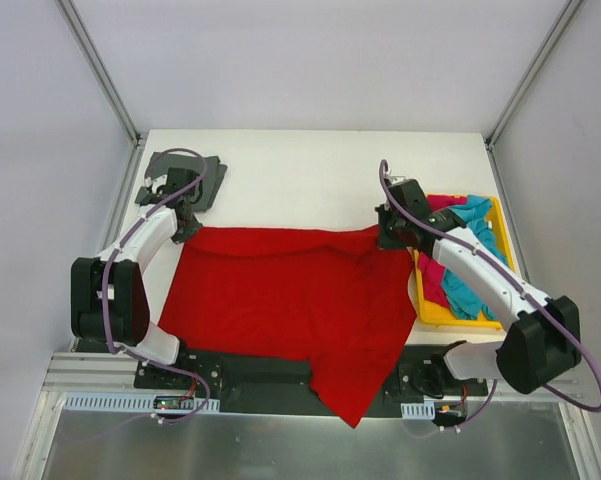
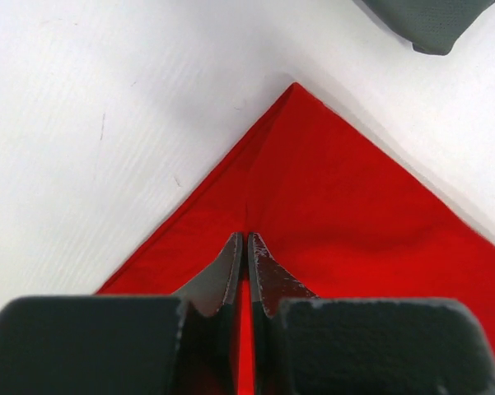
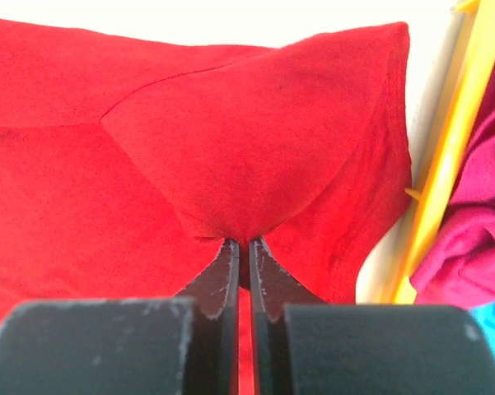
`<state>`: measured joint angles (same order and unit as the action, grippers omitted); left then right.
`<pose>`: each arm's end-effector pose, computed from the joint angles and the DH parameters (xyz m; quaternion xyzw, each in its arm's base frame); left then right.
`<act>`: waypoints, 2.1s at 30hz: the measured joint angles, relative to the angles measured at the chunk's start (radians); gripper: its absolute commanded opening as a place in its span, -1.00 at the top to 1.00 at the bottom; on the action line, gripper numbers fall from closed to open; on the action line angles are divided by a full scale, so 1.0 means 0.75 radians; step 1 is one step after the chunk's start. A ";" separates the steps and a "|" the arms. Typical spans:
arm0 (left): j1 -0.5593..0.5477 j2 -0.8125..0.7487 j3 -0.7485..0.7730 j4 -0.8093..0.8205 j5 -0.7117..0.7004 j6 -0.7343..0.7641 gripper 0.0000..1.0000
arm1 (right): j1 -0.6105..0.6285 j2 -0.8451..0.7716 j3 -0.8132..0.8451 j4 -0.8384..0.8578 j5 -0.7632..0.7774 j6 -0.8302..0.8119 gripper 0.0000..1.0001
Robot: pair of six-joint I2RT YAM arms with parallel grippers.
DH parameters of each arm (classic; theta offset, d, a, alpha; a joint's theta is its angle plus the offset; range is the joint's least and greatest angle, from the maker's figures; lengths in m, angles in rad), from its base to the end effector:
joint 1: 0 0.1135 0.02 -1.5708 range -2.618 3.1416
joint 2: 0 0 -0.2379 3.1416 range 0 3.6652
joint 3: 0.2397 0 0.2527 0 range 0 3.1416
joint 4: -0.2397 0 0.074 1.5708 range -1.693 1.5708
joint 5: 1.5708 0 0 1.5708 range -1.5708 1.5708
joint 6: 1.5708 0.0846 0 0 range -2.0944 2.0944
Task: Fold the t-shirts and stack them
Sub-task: Fold the flattened tshirt in 1/3 of the way
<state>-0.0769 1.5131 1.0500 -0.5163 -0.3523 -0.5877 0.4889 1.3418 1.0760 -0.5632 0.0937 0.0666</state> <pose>0.3395 0.0031 0.1677 -0.2873 0.8983 0.0649 0.3259 0.2911 0.1459 0.2219 -0.1785 0.9139 0.0573 0.3601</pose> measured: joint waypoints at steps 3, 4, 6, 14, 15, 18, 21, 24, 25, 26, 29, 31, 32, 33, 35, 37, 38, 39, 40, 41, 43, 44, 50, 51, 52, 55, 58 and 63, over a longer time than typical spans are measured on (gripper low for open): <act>0.000 -0.019 -0.006 -0.011 -0.014 0.000 1.00 | 0.000 -0.061 -0.040 -0.032 0.009 0.001 0.99; 0.000 -0.023 -0.009 -0.014 -0.021 -0.001 1.00 | 0.000 -0.078 -0.053 -0.044 0.011 0.001 0.99; 0.000 -0.033 -0.020 -0.021 -0.034 -0.003 1.00 | 0.000 -0.108 -0.074 -0.063 0.013 0.002 0.97; 0.000 -0.098 -0.091 -0.076 -0.102 -0.011 1.00 | 0.011 -0.185 -0.159 -0.086 -0.003 0.062 0.94; 0.000 -0.102 -0.100 -0.083 -0.102 -0.012 1.00 | 0.018 -0.190 -0.181 -0.094 -0.002 0.081 0.92; 0.000 -0.105 -0.134 -0.091 -0.103 -0.023 1.00 | 0.049 -0.223 -0.259 -0.120 0.006 0.157 0.86; 0.000 -0.106 -0.166 -0.100 -0.109 -0.042 0.83 | 0.108 -0.302 -0.360 -0.138 0.004 0.257 0.44; 0.000 -0.106 -0.177 -0.134 -0.133 -0.058 -0.12 | 0.165 -0.381 -0.453 -0.145 -0.010 0.343 -0.07; 0.000 -0.107 -0.176 -0.143 -0.141 -0.067 -0.44 | 0.174 -0.395 -0.473 -0.153 -0.017 0.359 -0.16; 0.000 -0.108 -0.176 -0.153 -0.148 -0.071 -0.62 | 0.180 -0.400 -0.481 -0.165 -0.019 0.370 -0.24; 0.000 -0.122 -0.176 -0.180 -0.173 -0.097 -0.98 | 0.184 -0.405 -0.482 -0.174 -0.017 0.379 -0.43; 0.000 -0.150 -0.176 -0.199 -0.175 -0.110 -0.98 | 0.185 -0.409 -0.471 -0.185 -0.004 0.377 -0.74; 0.000 -0.170 -0.176 -0.207 -0.174 -0.114 -0.98 | 0.185 -0.412 -0.459 -0.190 0.007 0.374 -0.94; 0.000 -0.195 -0.176 -0.212 -0.170 -0.119 -0.98 | 0.185 -0.414 -0.443 -0.191 0.018 0.369 -0.92; 0.000 -0.242 -0.172 -0.218 -0.145 -0.131 -0.98 | 0.185 -0.414 -0.410 -0.179 0.033 0.350 -0.92; 0.000 -0.264 -0.161 -0.217 -0.093 -0.134 -0.98 | 0.185 -0.401 -0.378 -0.143 0.028 0.330 -0.92; -0.001 -0.264 -0.153 -0.211 -0.059 -0.133 -0.98 | 0.185 -0.384 -0.364 -0.122 0.017 0.320 -0.92; -0.001 -0.261 -0.148 -0.198 -0.022 -0.131 -0.98 | 0.185 -0.347 -0.345 -0.089 -0.007 0.306 -0.92; -0.001 -0.254 -0.145 -0.182 0.015 -0.127 -0.98 | 0.185 -0.313 -0.331 -0.064 -0.023 0.299 -0.92; -0.001 -0.243 -0.144 -0.164 0.053 -0.121 -0.98 | 0.185 -0.256 -0.310 -0.041 -0.052 0.287 -0.92; -0.001 -0.210 -0.144 -0.130 0.115 -0.106 -0.98 | 0.185 -0.110 -0.257 0.004 -0.098 0.270 -0.92; -0.001 -0.181 -0.144 -0.107 0.144 -0.100 -0.98 | 0.185 -0.048 -0.237 0.021 -0.109 0.266 -0.92; 0.000 0.012 -0.144 -0.042 0.166 -0.094 -0.98 | 0.140 0.303 -0.140 0.079 -0.123 0.246 -0.95; 0.000 0.042 -0.144 -0.035 0.166 -0.094 -0.98 | 0.127 0.330 -0.139 0.080 -0.116 0.245 -0.95; 0.001 0.066 -0.144 -0.026 0.167 -0.094 -0.98 | 0.115 0.350 -0.138 0.080 -0.109 0.244 -0.95; 0.004 0.160 -0.131 -0.020 0.176 -0.099 -0.98 | 0.072 0.416 -0.123 0.071 -0.104 0.237 -0.96; 0.016 0.221 -0.064 -0.010 0.190 -0.099 -0.98 | 0.045 0.454 -0.079 0.079 -0.105 0.222 -0.96; 0.026 0.331 0.063 -0.005 0.191 -0.099 -0.98 | -0.008 0.541 0.023 0.078 -0.110 0.194 -0.96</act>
<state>-0.0574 1.7611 1.0973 -0.5201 -0.2092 -0.6621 0.4831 1.7473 1.0935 -0.5045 0.0113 0.2123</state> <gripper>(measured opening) 0.990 0.979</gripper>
